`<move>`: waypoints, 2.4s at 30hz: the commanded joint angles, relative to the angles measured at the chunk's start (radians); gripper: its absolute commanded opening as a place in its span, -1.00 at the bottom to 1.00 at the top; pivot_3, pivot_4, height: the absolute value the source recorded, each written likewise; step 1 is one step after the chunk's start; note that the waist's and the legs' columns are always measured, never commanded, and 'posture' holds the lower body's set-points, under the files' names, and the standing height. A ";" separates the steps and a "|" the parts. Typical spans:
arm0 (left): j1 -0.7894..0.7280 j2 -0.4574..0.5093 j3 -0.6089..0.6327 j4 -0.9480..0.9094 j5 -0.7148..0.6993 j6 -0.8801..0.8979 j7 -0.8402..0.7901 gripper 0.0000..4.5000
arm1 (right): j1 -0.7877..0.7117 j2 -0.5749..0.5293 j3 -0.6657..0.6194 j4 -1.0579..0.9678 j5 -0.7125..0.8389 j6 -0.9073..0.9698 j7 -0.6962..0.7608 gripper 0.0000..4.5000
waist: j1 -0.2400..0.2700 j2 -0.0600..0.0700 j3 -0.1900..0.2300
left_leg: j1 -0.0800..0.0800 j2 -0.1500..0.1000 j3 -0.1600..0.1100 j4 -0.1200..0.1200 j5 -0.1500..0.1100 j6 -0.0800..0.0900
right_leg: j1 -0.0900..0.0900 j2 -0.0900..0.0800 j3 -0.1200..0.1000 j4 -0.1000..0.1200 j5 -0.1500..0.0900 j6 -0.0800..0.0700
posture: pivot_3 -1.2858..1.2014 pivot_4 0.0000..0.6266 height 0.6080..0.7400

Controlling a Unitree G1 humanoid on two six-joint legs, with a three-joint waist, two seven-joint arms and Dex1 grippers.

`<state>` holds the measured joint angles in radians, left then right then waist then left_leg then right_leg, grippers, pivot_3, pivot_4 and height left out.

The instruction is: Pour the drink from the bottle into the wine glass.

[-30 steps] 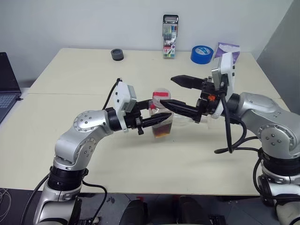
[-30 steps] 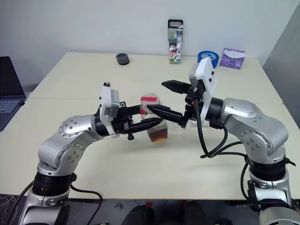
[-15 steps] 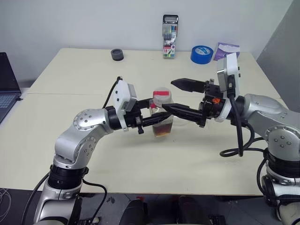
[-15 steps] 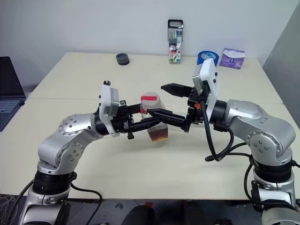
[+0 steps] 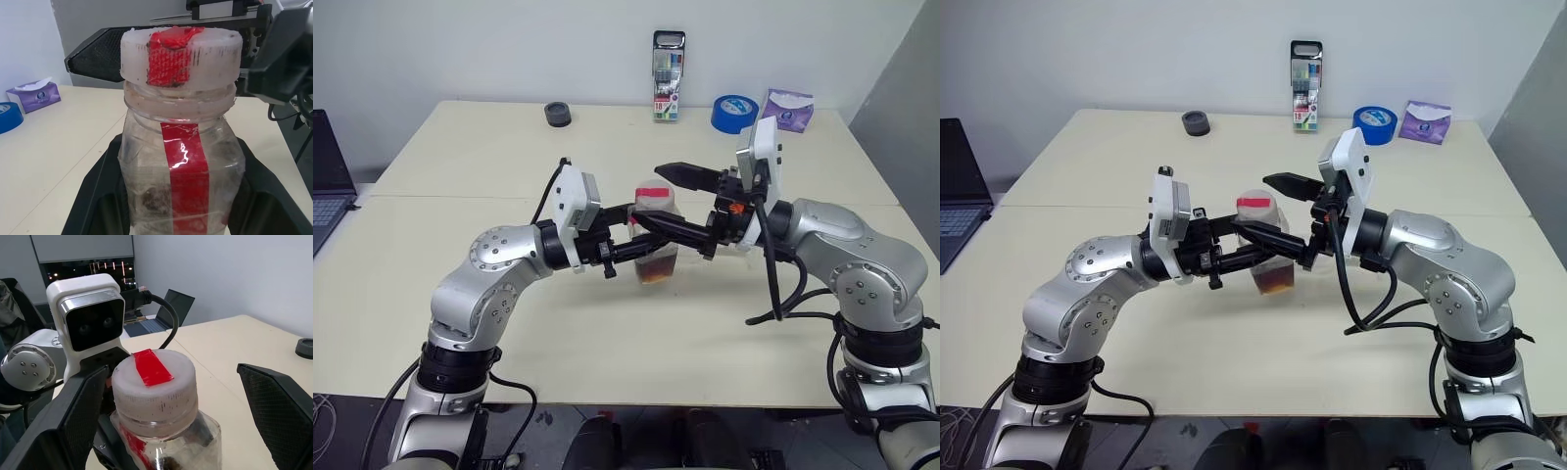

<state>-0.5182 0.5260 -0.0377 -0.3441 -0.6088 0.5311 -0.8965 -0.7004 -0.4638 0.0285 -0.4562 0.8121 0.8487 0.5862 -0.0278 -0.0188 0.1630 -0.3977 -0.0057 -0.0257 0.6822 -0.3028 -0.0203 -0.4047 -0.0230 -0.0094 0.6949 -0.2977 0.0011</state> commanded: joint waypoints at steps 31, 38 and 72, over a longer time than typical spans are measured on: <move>-0.007 0.002 0.008 -0.027 0.023 -0.036 -0.001 -0.11 | -0.009 0.024 -0.020 -0.082 0.088 0.041 -0.065 -0.05 | 0.000 0.000 0.000 | 0.000 0.000 0.000 0.000 0.000 0.000 | 0.000 0.000 0.000 0.000 0.000 0.000 | 0.03 -0.52 1.00; -0.006 0.001 0.009 -0.028 0.024 -0.035 -0.002 -0.11 | -0.052 0.017 -0.044 -0.050 0.061 0.015 -0.061 -0.18 | -0.001 0.000 0.000 | 0.000 0.000 0.000 0.000 0.000 0.000 | 0.000 0.000 0.000 0.000 0.000 0.000 | 0.03 -0.52 1.00; -0.008 -0.026 -0.013 -0.036 0.020 -0.036 0.009 -0.11 | 0.247 0.009 -0.275 0.603 -0.579 -0.374 -0.583 -0.18 | -0.008 0.000 0.000 | 0.002 0.001 0.006 -0.002 0.002 -0.003 | 0.000 0.000 0.005 0.001 0.000 0.000 | 0.03 -0.52 1.00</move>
<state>-0.5156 0.5045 -0.0555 -0.3447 -0.5830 0.5142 -0.8855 -0.4365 -0.4566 -0.2192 0.1771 0.2426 0.5020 0.0142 -0.0355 -0.0185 0.1631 -0.3949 -0.0050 -0.0186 0.6804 -0.3008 -0.0237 -0.4050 -0.0222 -0.0034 0.6968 -0.2977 0.0012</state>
